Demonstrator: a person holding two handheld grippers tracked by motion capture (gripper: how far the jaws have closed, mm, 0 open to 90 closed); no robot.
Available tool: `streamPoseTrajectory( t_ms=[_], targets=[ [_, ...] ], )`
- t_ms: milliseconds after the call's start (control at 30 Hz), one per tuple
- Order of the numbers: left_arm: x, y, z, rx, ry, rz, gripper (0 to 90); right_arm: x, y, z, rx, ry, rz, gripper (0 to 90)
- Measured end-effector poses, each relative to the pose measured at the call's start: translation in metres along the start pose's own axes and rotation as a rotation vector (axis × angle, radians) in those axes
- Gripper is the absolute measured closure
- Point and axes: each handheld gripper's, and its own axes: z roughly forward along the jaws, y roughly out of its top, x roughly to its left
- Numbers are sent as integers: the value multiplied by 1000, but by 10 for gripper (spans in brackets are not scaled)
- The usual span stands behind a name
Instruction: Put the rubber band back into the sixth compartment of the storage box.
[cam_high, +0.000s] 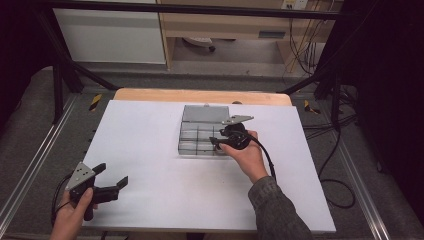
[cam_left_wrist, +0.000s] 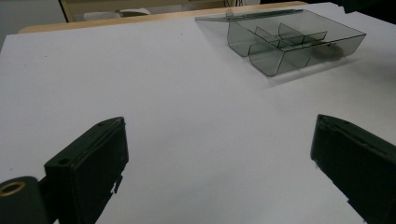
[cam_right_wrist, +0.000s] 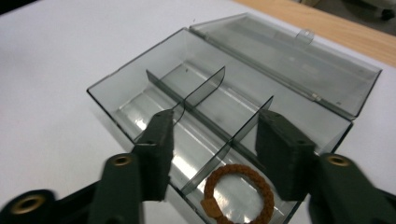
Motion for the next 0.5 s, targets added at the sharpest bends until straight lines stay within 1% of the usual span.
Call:
streamPoseTrajectory(
  t_ms=[33, 67, 100, 133, 167, 200, 333, 400, 433, 500],
  targets=[
    [0, 0, 0, 0, 1, 0, 43, 0, 1, -2, -14, -1, 10, 396],
    [0, 0, 0, -1, 1, -1, 43, 0, 1, -4, -28, -8, 17, 335],
    [0, 0, 0, -1, 1, -2, 43, 0, 2, -6, -46, -29, 23, 276],
    [0, 0, 0, 0, 1, -2, 43, 1, 3, -9, -58, -50, 24, 248],
    [0, 0, 0, 0, 1, -1, 43, 1, 4, -13, -77, -68, 36, 216],
    [0, 0, 0, 1, 0, -1, 43, 0, 5, -17, -94, -74, 51, 185],
    [0, 0, 0, 2, -1, 1, 43, -3, 8, -32, -157, -98, 84, 98],
    [0, 0, 0, 1, 1, -2, 43, -6, 8, -42, -194, -110, 98, 81],
    [0, 0, 0, 0, 2, -4, 43, -7, 8, -46, -209, -108, 102, 66],
    [0, 0, 0, 0, 3, -4, 43, -9, 7, -56, -229, -124, 103, 56]
  ],
)
